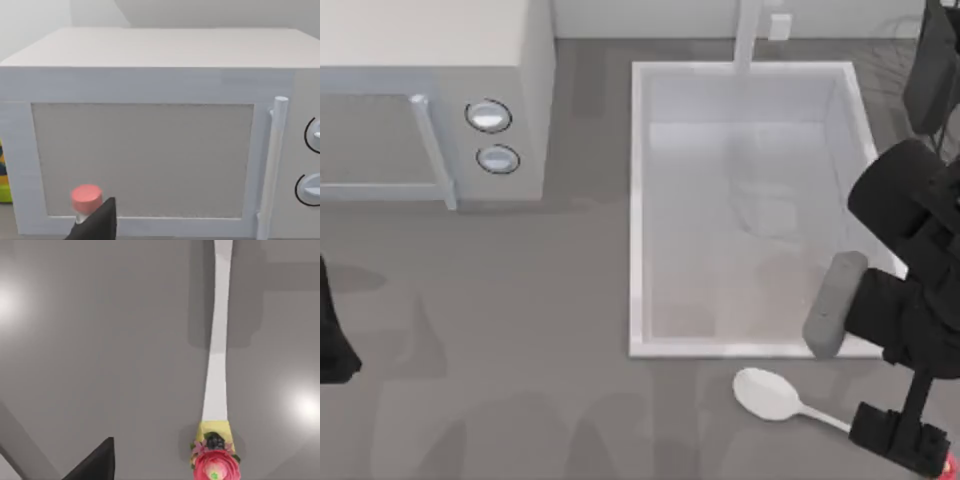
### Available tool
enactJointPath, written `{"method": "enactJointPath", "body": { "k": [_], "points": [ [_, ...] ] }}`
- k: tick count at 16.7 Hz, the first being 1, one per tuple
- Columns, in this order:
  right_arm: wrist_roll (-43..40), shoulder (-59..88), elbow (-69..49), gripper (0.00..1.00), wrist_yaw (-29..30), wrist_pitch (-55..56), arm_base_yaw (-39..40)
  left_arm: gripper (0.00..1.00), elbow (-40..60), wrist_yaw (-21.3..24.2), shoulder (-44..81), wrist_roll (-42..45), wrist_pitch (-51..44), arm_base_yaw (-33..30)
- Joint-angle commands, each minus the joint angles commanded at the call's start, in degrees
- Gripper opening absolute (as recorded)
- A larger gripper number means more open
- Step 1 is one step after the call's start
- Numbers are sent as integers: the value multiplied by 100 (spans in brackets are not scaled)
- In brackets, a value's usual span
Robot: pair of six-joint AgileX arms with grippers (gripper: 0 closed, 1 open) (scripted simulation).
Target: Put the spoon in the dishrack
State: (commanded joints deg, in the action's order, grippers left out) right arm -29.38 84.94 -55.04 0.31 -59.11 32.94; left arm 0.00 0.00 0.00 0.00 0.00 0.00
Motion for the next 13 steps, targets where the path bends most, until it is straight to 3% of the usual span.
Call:
{"method": "enactJointPath", "body": {
  "k": [8, 13],
  "points": [
    [-49, 154, -23, 100, 0, 9, 37, 100, 0, 0, 0, 0, 0, 0],
    [-41, 700, 591, 100, 0, 1209, 53, 100, 0, 0, 0, 0, 0, 0]
  ]
}}
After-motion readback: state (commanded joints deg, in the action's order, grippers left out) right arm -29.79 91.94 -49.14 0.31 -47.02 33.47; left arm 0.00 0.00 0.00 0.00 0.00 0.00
